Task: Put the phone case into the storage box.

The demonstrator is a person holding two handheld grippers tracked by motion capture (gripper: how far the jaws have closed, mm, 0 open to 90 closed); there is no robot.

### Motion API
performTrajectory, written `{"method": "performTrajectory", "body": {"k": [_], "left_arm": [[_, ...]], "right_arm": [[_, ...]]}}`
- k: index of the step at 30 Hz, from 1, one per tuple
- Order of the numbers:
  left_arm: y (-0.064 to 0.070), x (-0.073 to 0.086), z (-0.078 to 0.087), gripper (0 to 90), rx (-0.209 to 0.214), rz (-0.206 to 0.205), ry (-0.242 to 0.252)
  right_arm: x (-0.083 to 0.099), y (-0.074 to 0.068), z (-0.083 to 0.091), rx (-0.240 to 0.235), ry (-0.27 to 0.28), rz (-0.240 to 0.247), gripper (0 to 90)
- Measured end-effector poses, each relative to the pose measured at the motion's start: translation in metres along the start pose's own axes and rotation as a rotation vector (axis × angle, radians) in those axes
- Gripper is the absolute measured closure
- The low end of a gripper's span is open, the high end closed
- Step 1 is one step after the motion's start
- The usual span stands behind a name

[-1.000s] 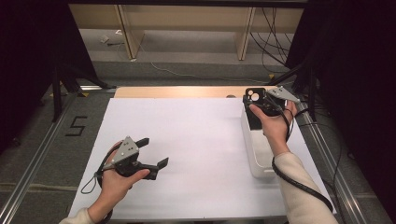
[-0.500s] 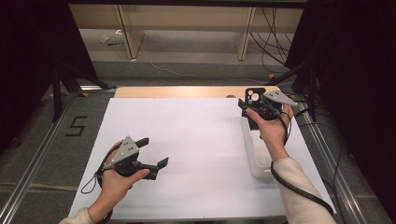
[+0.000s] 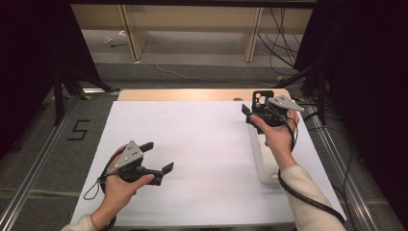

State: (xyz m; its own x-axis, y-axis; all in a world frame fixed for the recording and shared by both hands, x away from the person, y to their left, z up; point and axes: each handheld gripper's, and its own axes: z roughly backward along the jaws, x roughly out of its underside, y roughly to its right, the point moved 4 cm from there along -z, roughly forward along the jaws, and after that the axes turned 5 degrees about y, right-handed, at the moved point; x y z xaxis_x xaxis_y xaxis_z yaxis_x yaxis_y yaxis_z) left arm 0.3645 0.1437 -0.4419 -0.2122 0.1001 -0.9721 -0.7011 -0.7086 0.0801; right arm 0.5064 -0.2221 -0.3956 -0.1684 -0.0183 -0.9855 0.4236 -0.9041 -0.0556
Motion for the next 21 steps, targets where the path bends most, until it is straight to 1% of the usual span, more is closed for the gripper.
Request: {"method": "performTrajectory", "body": {"k": [11,14,21], "left_arm": [[-0.001,0.0,0.0,0.0,-0.002,-0.002,-0.001],[-0.001,0.0,0.0,0.0,-0.001,-0.002,-0.001],[-0.001,-0.001,0.001,0.0,-0.003,-0.006,0.0]], "right_arm": [[0.001,-0.012,0.002,-0.052,-0.01,-0.006,7.5],[0.001,-0.015,0.004,-0.064,-0.009,0.002,7.5],[0.0,-0.023,0.008,-0.092,-0.008,0.003,7.6]]}}
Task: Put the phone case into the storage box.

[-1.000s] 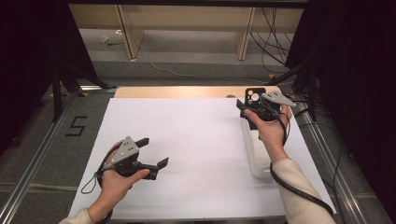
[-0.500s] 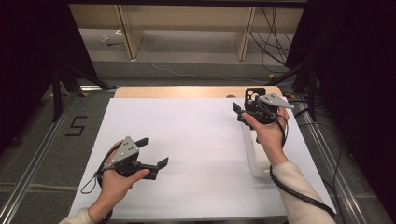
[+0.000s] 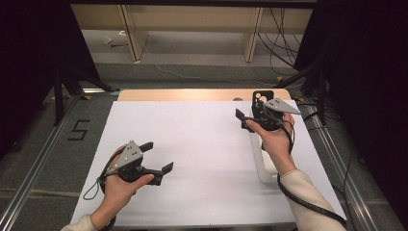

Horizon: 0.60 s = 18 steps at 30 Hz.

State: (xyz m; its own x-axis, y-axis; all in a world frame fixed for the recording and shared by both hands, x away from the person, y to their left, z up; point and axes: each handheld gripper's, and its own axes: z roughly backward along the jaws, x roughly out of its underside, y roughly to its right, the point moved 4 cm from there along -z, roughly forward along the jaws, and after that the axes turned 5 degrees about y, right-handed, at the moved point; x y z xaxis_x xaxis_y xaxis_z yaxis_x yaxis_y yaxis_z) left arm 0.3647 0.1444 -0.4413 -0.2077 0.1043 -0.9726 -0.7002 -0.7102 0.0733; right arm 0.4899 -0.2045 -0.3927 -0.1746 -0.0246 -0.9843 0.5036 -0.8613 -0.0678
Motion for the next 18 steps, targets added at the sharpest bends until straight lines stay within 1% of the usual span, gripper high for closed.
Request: {"method": "performTrajectory", "body": {"k": [9,11,18], "left_arm": [[0.0,0.0,0.0,0.0,-0.001,0.004,0.0],[0.0,0.0,0.0,0.0,-0.002,0.005,0.001],[0.0,0.0,0.0,0.0,-0.003,0.005,0.0]], "right_arm": [[0.002,-0.011,0.003,-0.042,-0.009,0.013,7.7],[0.002,-0.013,0.004,-0.052,-0.007,0.007,7.7],[0.001,-0.018,0.008,-0.081,-0.008,0.01,8.1]]}}
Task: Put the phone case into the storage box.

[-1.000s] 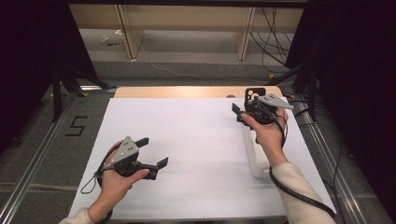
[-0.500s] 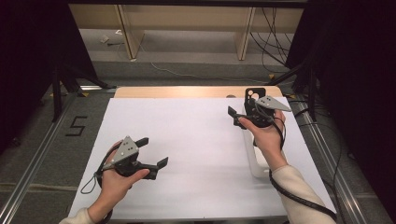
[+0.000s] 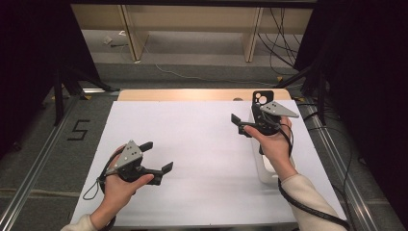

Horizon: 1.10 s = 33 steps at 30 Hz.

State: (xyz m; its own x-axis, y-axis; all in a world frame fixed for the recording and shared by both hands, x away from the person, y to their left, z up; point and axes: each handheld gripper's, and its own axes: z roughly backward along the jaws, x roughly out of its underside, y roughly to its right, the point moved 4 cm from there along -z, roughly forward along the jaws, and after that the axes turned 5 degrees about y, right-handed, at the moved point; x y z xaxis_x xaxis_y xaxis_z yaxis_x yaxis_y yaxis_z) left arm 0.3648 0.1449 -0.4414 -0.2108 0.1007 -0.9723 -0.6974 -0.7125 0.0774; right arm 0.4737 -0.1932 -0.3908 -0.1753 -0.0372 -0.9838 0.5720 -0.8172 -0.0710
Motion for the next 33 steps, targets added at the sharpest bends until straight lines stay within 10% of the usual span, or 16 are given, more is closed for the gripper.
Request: {"method": "performTrajectory", "body": {"k": [33], "left_arm": [[0.0,0.0,0.0,0.0,-0.002,-0.001,0.001]], "right_arm": [[0.016,-0.017,0.033,-0.114,-0.017,0.036,7.9]]}}
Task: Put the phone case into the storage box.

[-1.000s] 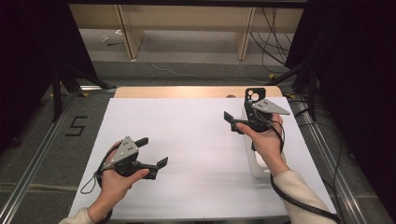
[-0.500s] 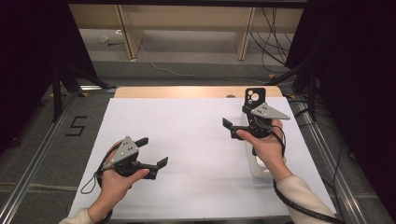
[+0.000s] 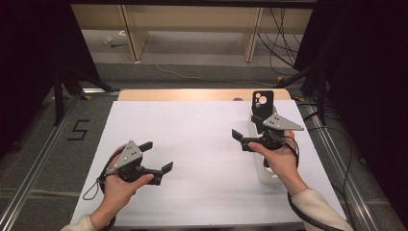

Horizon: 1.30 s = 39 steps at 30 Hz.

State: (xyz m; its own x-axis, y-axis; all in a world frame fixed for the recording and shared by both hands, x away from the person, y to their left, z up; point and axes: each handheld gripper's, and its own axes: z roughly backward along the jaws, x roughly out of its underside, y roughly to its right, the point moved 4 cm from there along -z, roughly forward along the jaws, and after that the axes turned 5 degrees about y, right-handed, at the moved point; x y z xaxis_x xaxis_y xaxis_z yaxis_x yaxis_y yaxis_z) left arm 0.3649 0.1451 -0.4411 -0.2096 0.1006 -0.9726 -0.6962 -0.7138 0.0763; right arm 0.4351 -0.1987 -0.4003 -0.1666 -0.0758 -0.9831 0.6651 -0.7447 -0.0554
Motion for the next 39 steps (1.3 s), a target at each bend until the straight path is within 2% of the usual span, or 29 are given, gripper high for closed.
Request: {"method": "performTrajectory", "body": {"k": [23,30,39], "left_arm": [[-0.002,0.0,0.0,0.0,-0.013,-0.005,0.004],[-0.003,0.0,0.001,0.0,-0.021,-0.005,0.004],[-0.005,0.0,0.001,0.0,-0.024,-0.006,0.004]], "right_arm": [[0.01,-0.012,0.039,-0.044,0.019,0.03,9.4],[0.015,-0.018,0.048,-0.057,0.019,0.05,9.4],[0.019,-0.019,0.056,-0.062,0.01,0.06,9.4]]}}
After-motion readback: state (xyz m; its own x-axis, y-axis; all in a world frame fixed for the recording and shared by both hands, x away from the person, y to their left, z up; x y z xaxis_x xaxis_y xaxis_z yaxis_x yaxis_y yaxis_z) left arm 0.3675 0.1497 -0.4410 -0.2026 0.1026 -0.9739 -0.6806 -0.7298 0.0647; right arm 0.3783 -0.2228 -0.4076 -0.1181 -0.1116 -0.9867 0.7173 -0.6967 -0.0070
